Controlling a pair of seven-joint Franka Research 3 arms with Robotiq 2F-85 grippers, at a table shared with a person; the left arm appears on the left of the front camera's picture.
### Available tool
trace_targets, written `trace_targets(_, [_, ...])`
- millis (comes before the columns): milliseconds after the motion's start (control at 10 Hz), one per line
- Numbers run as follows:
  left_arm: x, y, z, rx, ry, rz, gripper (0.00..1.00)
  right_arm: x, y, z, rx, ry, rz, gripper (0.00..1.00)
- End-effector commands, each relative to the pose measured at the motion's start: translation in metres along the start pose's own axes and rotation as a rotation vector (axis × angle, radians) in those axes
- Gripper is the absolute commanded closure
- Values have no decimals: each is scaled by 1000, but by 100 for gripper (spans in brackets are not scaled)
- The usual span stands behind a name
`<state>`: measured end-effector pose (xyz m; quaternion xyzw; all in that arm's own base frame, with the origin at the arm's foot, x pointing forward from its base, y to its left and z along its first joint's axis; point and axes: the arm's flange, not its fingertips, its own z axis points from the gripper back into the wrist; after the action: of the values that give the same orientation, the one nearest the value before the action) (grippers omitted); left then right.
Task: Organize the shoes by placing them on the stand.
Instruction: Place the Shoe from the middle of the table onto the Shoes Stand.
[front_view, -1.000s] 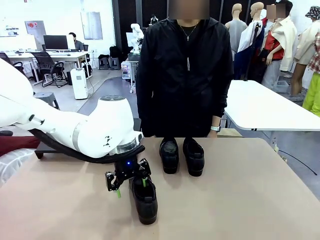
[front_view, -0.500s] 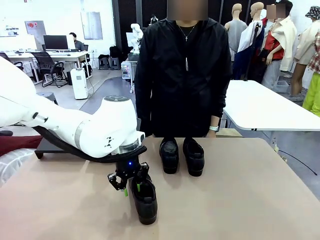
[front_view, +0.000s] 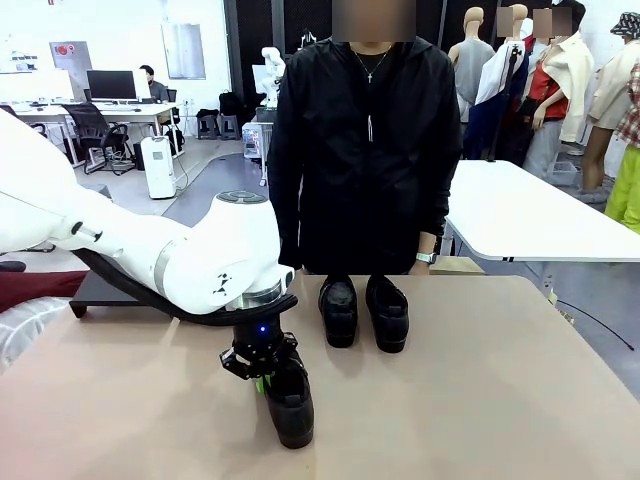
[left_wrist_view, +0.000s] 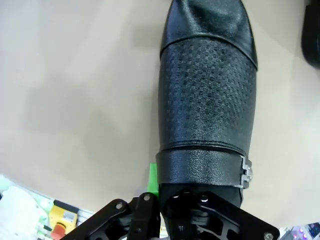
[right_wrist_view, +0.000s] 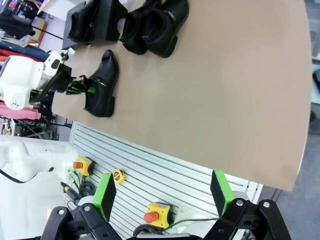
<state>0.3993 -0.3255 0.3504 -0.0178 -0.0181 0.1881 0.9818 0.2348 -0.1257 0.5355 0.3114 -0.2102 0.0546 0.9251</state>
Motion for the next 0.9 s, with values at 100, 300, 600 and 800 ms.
trace_targets(100, [-8, 4, 21, -16, -14, -114, 100, 0, 1, 1, 15, -9, 8, 0])
trace_targets(300, [-40, 23, 63, 9, -114, -269, 100, 0, 1, 1, 15, -9, 8, 0])
trace_targets(600, [-66, 64, 111, 49, -239, -423, 100, 0, 1, 1, 15, -9, 8, 0])
trace_targets(800, [-45, 89, 148, -86, -329, -354, 100, 0, 1, 1, 15, -9, 8, 0])
